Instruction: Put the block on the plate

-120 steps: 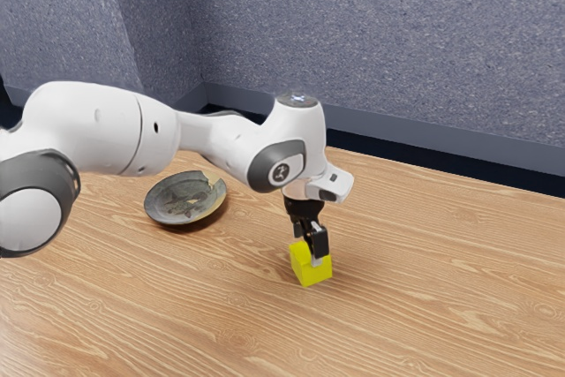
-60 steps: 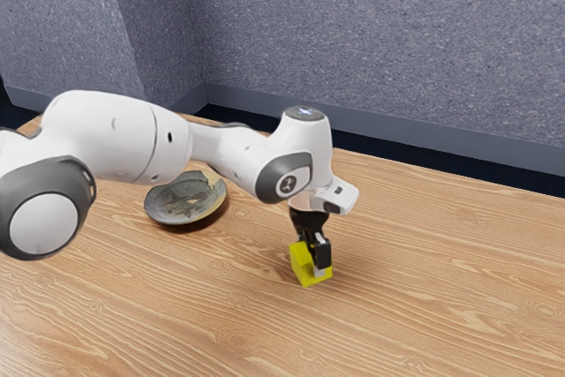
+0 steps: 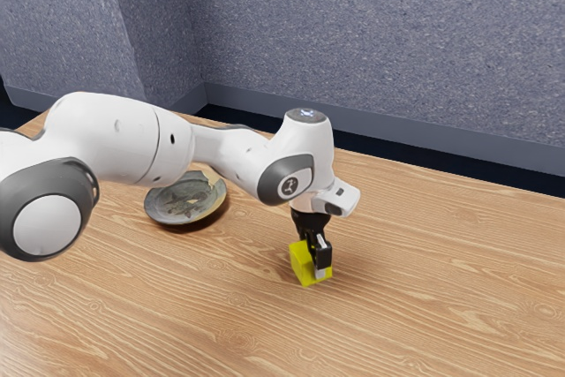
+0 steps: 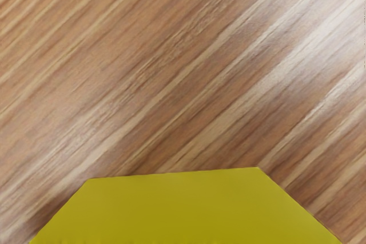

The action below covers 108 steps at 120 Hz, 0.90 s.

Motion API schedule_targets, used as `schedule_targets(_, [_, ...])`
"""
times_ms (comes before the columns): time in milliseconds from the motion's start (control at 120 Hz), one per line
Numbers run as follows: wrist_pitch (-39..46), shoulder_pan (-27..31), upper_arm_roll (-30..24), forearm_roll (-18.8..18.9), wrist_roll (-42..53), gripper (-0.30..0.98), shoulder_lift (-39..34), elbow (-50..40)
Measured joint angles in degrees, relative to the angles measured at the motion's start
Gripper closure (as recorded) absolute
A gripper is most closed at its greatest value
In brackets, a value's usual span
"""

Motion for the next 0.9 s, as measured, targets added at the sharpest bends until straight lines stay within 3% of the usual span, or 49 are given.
schedule_targets(533, [-0.4, 0.9, 0.4, 0.8, -0.3, 0.30, -6.7, -0.9])
schedule_targets(900, [-2.4, 9.3, 0.7, 4.1, -0.1, 0.30, -8.5, -0.7])
